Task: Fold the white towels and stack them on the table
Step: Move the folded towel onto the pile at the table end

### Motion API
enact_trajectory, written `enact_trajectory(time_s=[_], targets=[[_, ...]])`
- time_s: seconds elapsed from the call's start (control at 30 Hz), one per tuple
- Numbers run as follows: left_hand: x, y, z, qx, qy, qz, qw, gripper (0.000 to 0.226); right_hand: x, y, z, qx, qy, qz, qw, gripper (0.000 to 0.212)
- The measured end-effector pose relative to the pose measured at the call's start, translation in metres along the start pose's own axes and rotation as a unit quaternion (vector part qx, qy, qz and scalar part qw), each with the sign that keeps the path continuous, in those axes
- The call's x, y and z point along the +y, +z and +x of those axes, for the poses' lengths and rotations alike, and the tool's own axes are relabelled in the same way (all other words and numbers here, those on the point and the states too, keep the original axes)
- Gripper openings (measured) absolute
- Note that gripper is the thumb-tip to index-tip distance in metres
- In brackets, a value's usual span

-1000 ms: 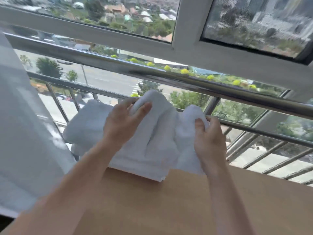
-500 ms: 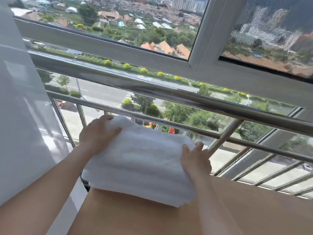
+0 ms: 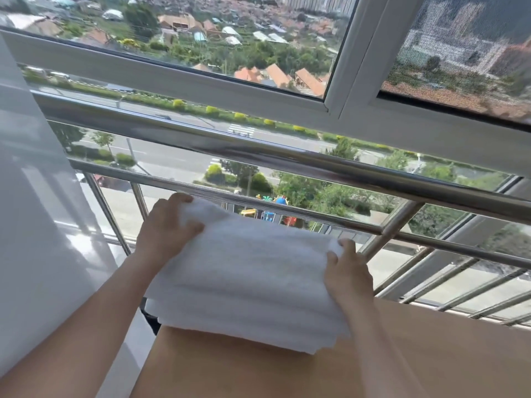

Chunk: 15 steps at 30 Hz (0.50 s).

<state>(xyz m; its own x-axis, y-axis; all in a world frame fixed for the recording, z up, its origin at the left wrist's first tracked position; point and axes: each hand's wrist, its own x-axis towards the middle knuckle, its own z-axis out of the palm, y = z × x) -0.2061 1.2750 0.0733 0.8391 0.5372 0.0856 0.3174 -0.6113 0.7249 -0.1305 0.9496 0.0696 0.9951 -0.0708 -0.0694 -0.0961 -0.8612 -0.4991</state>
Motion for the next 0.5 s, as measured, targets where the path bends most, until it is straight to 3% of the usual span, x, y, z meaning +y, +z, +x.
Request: enact_trajectory(time_s=[0.07,0.13,0.2,0.3,0.4,0.5], targets=[[0.000,0.000,-0.002,0.008,-0.026,-0.006,1.000,0.064,0.002,0.002,-0.003,-0.015,0.014,-0.007,1.000,0.040],[0.009,-0.004,0.001,0.030,-0.024,-0.057,0.998,0.059,0.000,-0.002,-0.002,0.013,0.003,0.001,1.000,0.040],[0.020,-0.009,0.003,0.068,0.024,-0.105,0.992,0.050,-0.004,-0.005,-0.001,0.054,-0.026,0.013,0.998,0.039],[0.023,-0.012,0.001,0.116,0.098,-0.052,0.987,0.045,-0.005,-0.005,-0.005,0.074,-0.035,0.034,0.996,0.038],[0.010,-0.006,-0.004,0.058,0.043,0.039,0.997,0.050,0.001,0.001,-0.008,0.019,0.005,0.012,1.000,0.040],[-0.001,0.002,-0.012,0.026,0.020,0.034,0.999,0.057,0.004,0.001,-0.007,0.019,0.000,-0.002,1.000,0.041]])
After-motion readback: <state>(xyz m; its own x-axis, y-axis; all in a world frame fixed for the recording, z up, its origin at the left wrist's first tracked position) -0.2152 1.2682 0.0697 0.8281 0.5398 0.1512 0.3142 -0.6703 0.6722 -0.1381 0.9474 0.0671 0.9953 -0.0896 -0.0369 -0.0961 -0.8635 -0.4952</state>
